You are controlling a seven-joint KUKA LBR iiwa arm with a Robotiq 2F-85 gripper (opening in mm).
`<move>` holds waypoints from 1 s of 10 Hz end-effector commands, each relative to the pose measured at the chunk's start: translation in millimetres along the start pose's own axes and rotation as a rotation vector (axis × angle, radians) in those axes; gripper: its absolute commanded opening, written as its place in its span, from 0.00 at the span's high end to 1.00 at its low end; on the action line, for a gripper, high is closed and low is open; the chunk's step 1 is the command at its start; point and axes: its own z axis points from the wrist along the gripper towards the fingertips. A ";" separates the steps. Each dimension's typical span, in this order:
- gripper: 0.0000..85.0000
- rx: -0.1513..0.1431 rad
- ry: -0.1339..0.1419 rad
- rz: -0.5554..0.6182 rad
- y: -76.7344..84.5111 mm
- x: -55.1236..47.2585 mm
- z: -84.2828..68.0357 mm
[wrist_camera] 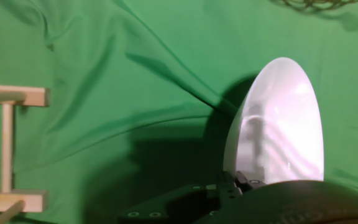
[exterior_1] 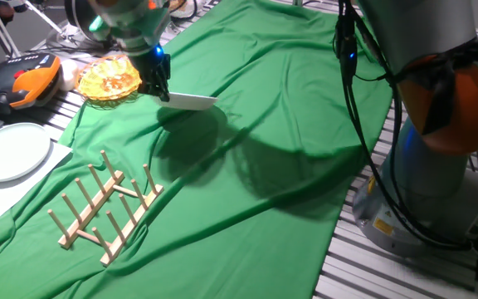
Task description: Put the dish on the dish rack
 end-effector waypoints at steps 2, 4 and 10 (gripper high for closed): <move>1.00 -0.052 0.011 0.015 -3.3 -2.2 -3.3; 1.00 -0.025 0.017 0.001 -5.0 -2.8 -5.1; 1.00 -0.016 0.007 -0.020 -5.0 -2.8 -5.1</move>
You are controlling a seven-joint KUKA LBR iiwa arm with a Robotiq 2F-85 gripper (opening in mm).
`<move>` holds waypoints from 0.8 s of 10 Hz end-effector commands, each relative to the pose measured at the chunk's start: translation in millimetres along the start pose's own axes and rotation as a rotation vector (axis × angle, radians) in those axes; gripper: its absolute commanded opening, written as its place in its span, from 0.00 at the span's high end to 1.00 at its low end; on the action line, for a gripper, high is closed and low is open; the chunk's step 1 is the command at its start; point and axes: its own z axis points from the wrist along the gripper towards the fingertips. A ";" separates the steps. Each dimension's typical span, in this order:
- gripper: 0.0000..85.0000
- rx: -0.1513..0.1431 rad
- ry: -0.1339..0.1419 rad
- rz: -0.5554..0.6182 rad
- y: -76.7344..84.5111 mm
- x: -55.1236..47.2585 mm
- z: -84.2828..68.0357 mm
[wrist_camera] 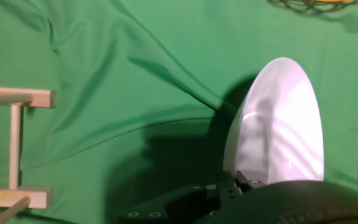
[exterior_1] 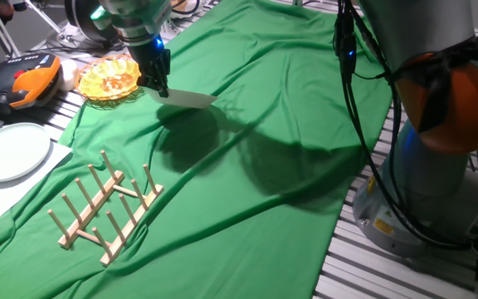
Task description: Put the dish on the dish rack
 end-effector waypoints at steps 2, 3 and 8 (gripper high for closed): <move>1.00 0.012 -0.009 -0.009 0.0 0.0 0.0; 1.00 0.029 -0.025 -0.020 0.0 0.0 0.0; 1.00 0.110 -0.093 -0.077 0.0 0.0 0.0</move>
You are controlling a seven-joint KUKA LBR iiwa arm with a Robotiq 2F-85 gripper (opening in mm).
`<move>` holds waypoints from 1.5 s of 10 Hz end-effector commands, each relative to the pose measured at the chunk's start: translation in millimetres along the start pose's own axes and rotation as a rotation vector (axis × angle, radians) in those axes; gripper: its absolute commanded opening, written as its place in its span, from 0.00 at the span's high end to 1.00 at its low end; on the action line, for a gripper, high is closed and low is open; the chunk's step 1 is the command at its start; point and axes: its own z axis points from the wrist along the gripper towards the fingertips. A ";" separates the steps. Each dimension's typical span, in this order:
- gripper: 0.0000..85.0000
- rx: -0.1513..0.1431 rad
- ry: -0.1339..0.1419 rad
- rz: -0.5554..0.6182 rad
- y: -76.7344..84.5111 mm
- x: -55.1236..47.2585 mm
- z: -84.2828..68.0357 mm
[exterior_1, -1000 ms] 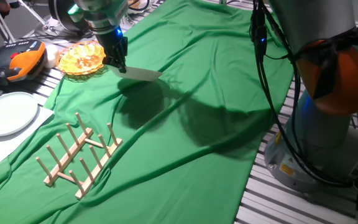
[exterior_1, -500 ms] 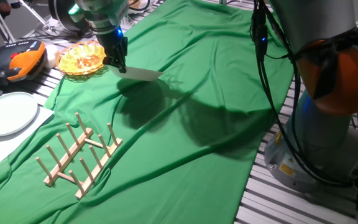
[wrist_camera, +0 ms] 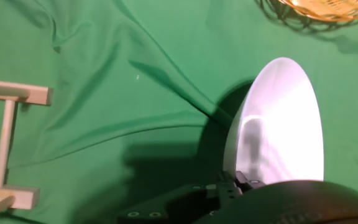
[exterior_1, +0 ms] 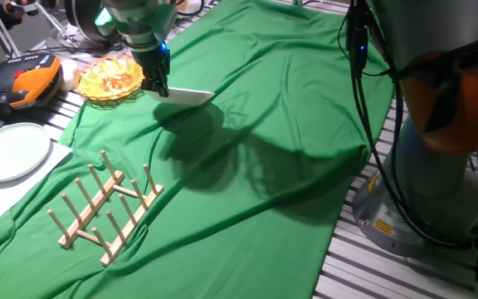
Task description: Put the dish on the dish rack
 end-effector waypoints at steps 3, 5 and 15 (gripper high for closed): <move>1.00 0.023 -0.019 -0.004 0.0 0.0 0.0; 1.00 0.036 -0.028 -0.015 0.0 0.0 0.0; 1.00 0.036 -0.094 -0.082 0.0 0.0 0.0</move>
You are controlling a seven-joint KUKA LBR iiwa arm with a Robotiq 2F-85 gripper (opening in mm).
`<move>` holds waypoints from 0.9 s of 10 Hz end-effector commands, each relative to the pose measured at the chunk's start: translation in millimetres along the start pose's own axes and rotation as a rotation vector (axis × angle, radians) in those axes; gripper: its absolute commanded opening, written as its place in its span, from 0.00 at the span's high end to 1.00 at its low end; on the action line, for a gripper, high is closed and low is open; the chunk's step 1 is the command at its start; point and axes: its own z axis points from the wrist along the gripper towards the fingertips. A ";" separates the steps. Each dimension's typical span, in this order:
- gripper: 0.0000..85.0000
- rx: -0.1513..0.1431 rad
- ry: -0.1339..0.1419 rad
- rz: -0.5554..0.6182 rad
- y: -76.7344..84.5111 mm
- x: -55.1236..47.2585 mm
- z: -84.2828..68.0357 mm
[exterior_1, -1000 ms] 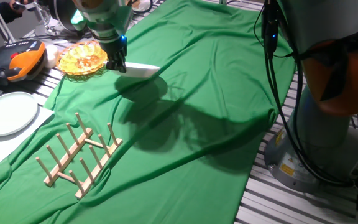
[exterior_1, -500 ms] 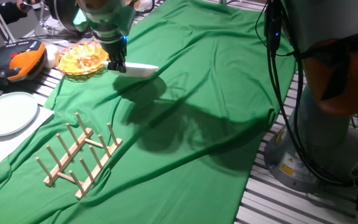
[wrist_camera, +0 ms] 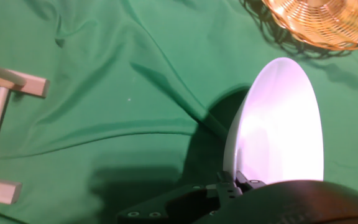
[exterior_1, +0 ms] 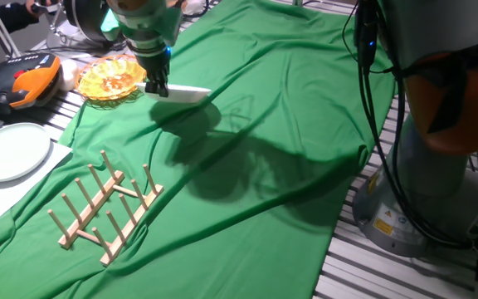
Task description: Put the dish on the dish rack
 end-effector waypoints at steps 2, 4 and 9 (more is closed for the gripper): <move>1.00 -0.014 -0.003 -0.021 0.1 0.0 0.2; 1.00 -0.022 -0.011 -0.044 0.1 0.0 0.2; 1.00 -0.017 -0.029 -0.057 0.1 0.0 0.2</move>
